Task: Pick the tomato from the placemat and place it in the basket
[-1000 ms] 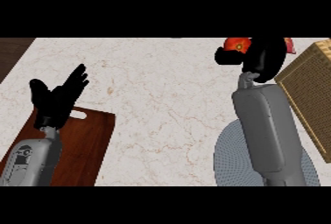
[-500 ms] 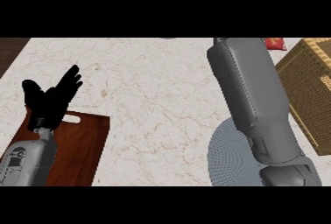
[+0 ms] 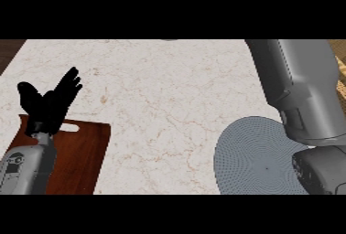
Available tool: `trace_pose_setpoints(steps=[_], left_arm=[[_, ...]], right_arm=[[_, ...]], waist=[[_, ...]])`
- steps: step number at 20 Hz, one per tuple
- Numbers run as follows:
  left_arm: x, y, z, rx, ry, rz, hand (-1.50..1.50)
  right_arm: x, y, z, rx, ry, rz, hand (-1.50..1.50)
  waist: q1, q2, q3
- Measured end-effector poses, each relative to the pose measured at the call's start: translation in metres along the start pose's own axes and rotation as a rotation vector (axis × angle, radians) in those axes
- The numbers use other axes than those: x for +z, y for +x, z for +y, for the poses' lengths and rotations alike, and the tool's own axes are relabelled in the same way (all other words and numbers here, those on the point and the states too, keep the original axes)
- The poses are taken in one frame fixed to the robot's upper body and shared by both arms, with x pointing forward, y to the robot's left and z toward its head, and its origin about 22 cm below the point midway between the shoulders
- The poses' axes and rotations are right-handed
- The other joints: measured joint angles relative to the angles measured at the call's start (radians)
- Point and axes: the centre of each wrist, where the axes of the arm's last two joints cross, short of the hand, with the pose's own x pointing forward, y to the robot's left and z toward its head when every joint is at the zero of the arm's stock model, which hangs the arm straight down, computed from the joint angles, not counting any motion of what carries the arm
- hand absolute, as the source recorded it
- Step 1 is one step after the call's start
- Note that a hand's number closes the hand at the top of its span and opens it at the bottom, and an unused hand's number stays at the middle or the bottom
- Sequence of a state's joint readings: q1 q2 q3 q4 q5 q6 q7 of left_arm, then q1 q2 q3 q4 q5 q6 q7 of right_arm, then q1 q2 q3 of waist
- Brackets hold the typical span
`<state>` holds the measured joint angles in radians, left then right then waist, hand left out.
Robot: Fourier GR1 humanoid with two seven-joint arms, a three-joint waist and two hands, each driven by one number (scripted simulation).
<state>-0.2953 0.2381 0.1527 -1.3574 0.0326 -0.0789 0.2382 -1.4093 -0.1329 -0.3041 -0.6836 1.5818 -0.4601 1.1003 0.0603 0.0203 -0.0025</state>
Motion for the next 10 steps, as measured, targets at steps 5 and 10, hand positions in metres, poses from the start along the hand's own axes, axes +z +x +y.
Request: trace_pose_setpoints(steps=[5,10], left_arm=[[0.005,-0.006,-0.001,-0.001,0.003,0.004,0.00],[0.012,-0.017,0.003,-0.001,0.014,0.016,0.00]], right_arm=[[-0.033,-0.012,0.001,0.093,-0.075,0.049,1.50],[-0.060,-0.031,0.001,0.147,-0.119,0.103,1.50]], waist=[[-0.004,-0.001,0.000],[-0.015,-0.006,0.001]])
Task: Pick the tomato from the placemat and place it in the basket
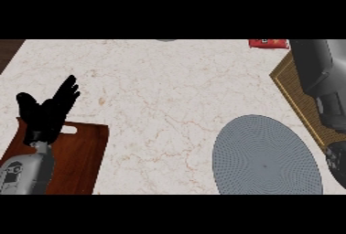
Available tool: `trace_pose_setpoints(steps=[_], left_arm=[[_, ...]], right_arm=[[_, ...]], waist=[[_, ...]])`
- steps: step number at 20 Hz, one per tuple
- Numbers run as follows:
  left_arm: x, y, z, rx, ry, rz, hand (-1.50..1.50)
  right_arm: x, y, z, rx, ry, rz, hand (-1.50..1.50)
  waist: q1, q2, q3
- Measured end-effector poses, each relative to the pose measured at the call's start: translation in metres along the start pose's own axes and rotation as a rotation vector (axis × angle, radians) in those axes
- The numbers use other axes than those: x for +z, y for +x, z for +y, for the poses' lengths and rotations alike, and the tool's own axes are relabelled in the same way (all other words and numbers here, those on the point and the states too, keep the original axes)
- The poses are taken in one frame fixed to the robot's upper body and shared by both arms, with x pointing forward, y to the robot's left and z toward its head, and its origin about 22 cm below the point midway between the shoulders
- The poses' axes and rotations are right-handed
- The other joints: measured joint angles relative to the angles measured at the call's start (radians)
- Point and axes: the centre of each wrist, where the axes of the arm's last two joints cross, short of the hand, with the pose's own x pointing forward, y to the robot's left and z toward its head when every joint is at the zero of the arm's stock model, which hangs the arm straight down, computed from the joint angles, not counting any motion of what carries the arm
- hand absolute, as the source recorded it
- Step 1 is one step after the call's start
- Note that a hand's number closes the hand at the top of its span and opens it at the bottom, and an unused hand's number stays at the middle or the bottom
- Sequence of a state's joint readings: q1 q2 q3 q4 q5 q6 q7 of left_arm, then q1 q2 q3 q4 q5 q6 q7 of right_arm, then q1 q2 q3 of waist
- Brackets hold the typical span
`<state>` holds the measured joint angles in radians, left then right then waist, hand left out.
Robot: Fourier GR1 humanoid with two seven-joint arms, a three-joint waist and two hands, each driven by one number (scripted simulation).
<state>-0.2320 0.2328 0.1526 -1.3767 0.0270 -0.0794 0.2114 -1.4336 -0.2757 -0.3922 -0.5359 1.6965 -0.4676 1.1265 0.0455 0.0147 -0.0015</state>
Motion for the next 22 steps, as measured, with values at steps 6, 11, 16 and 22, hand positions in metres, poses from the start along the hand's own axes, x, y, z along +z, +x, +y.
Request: trace_pose_setpoints(steps=[6,11,16,22], left_arm=[[0.001,0.004,0.007,0.000,0.015,0.001,0.00],[0.003,0.002,0.014,0.003,0.025,0.006,0.00],[0.002,0.008,0.014,0.005,0.029,0.007,0.00],[0.007,0.002,0.010,0.008,0.029,0.007,0.00]], right_arm=[[-0.016,-0.033,0.023,0.039,0.003,0.036,1.50],[-0.029,-0.064,0.038,0.027,0.006,0.065,1.50],[-0.032,-0.097,0.054,0.007,0.005,0.091,1.50],[-0.051,-0.138,0.062,0.008,-0.073,0.184,-1.50]], waist=[[-0.018,-0.006,0.001],[-0.032,-0.011,0.001],[-0.038,-0.013,0.002],[-0.035,-0.011,0.002]])
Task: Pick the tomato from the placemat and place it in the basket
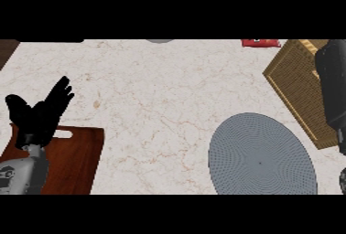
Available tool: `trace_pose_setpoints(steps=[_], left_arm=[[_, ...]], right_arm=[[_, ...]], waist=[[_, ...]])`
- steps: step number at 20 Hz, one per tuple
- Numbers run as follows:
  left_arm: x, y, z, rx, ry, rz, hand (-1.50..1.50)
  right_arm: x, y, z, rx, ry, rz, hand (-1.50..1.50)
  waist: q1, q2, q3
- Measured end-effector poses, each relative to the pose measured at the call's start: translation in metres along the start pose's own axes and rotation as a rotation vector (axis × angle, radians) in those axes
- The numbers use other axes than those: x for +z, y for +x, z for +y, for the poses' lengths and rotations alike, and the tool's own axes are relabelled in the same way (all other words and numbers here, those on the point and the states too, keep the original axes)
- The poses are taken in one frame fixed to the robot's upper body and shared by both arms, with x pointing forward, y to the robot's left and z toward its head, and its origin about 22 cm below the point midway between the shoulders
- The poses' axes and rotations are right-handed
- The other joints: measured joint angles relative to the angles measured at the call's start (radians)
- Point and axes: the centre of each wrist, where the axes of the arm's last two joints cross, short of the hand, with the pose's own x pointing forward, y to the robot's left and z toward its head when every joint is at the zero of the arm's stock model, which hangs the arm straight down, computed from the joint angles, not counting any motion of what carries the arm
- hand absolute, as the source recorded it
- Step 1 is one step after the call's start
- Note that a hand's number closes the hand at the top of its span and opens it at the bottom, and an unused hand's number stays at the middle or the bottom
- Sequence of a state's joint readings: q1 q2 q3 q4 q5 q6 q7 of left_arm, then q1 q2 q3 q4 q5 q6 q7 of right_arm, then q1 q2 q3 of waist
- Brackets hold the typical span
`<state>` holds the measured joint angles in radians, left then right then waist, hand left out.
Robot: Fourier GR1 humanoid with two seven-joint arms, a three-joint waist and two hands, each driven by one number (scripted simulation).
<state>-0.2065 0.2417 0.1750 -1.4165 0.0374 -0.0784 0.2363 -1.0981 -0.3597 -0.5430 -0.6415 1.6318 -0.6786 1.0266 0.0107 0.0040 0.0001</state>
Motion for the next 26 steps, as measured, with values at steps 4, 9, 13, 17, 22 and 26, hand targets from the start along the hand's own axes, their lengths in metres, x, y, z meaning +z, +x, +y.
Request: trace_pose_setpoints(steps=[4,9,13,17,22,26], left_arm=[[0.000,-0.004,0.000,-0.004,0.003,-0.006,0.00],[-0.003,-0.002,0.003,-0.005,-0.001,-0.002,0.00],[-0.004,-0.001,0.002,0.001,0.008,0.004,0.00],[-0.001,-0.003,0.009,0.002,0.018,0.013,0.00],[0.003,-0.010,0.014,0.002,0.037,0.032,0.00],[0.008,-0.016,0.024,0.000,0.058,0.041,0.00]], right_arm=[[-0.009,-0.010,0.003,-0.009,-0.005,0.026,-1.50],[-0.017,-0.012,0.000,-0.066,-0.005,0.023,-1.50],[-0.018,-0.011,-0.009,-0.159,-0.068,0.055,-1.50],[-0.031,-0.016,-0.026,-0.282,-0.160,0.119,-1.50],[-0.032,-0.031,-0.051,-0.426,-0.222,0.197,-1.50],[-0.021,-0.056,-0.074,-0.501,-0.202,0.246,-1.50]], waist=[[0.001,0.001,0.000],[0.002,0.000,0.000],[-0.009,-0.004,0.000],[-0.021,-0.010,0.000],[-0.048,-0.021,-0.001],[-0.069,-0.029,-0.002]])
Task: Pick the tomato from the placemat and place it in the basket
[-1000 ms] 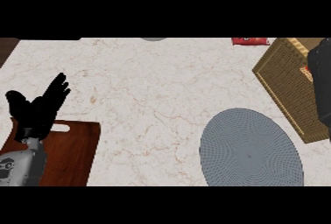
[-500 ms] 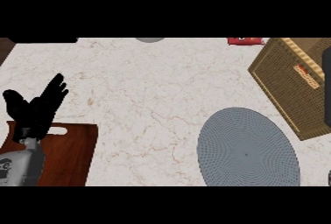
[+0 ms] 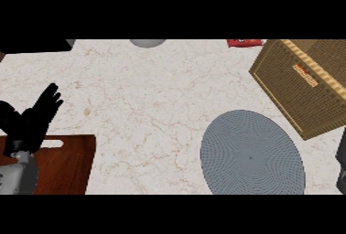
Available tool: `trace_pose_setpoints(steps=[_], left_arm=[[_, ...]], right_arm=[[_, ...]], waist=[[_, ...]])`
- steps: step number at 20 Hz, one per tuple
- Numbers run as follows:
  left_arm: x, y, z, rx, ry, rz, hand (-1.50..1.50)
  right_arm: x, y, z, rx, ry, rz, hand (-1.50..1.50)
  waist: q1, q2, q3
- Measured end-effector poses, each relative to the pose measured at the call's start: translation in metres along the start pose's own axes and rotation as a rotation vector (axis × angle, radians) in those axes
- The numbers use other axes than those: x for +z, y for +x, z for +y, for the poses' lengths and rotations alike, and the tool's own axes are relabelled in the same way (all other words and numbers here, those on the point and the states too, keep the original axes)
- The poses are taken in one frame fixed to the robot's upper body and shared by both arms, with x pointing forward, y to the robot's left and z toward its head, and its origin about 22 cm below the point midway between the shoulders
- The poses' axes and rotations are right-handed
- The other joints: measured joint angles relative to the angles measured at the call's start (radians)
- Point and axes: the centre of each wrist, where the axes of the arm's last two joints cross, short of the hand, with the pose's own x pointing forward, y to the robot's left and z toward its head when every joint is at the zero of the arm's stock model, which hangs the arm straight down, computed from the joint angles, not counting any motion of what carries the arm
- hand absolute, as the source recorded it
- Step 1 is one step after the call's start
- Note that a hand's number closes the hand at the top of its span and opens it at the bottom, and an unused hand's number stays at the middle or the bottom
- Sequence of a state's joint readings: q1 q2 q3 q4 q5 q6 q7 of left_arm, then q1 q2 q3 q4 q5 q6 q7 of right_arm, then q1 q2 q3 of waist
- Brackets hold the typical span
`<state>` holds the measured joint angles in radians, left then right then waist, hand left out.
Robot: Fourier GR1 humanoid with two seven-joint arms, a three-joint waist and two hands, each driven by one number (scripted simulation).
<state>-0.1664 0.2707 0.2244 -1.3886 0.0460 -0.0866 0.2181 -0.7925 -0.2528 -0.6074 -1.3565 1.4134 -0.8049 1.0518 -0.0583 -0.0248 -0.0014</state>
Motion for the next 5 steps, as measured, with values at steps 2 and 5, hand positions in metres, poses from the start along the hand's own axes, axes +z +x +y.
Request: trace_pose_setpoints(steps=[2,5], left_arm=[[0.002,-0.001,0.002,0.001,0.008,0.004,0.00],[0.002,0.001,0.002,0.009,0.018,0.005,0.00]], right_arm=[[0.004,-0.012,-0.018,-0.002,0.028,0.014,-1.50],[0.007,-0.029,-0.049,-0.005,0.076,0.026,-1.50]], waist=[[-0.007,-0.002,0.000],[-0.016,-0.004,0.001]])
